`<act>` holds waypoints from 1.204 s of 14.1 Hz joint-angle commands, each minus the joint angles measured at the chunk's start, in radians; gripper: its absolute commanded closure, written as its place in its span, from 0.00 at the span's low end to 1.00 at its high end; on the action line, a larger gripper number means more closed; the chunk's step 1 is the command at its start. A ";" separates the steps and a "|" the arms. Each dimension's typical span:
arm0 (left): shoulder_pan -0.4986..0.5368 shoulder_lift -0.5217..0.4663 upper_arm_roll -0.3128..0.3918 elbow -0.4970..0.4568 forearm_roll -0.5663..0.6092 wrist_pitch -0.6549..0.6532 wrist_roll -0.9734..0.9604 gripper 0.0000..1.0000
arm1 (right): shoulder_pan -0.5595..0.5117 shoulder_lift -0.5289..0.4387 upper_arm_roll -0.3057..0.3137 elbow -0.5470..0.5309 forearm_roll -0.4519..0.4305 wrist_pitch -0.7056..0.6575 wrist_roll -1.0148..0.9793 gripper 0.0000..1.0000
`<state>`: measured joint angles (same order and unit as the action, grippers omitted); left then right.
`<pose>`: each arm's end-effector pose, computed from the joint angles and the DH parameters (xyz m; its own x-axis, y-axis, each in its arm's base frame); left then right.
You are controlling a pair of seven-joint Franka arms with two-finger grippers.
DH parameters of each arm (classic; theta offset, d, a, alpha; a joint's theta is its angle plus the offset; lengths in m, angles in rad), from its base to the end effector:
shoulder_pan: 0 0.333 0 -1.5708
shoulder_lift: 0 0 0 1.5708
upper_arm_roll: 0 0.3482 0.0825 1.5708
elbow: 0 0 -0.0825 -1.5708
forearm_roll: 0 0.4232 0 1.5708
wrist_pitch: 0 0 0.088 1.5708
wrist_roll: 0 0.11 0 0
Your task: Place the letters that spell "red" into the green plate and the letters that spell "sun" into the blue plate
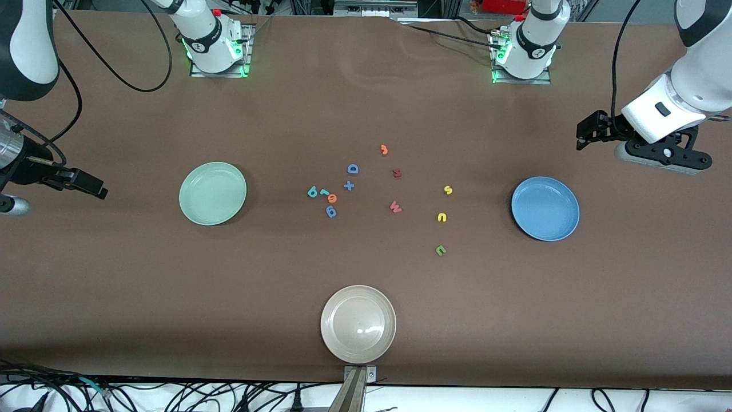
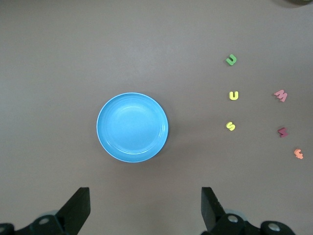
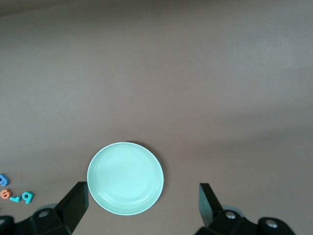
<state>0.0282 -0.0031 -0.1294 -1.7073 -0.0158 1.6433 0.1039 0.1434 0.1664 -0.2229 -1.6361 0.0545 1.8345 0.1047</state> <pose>0.5898 -0.0616 0.5918 0.9775 -0.2023 -0.0590 -0.2014 -0.9793 0.0215 0.6595 -0.0384 0.5412 0.9806 -0.1928 0.0342 -0.1922 -0.9811 -0.0202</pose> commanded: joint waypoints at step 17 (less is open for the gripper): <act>0.029 0.014 -0.006 0.034 0.011 -0.069 -0.012 0.00 | -0.001 -0.011 0.000 -0.011 0.008 -0.014 0.007 0.00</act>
<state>0.0563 -0.0031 -0.1300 -1.7072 -0.0158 1.6004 0.1039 0.1433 0.1666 -0.2229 -1.6371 0.0546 1.8260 0.1052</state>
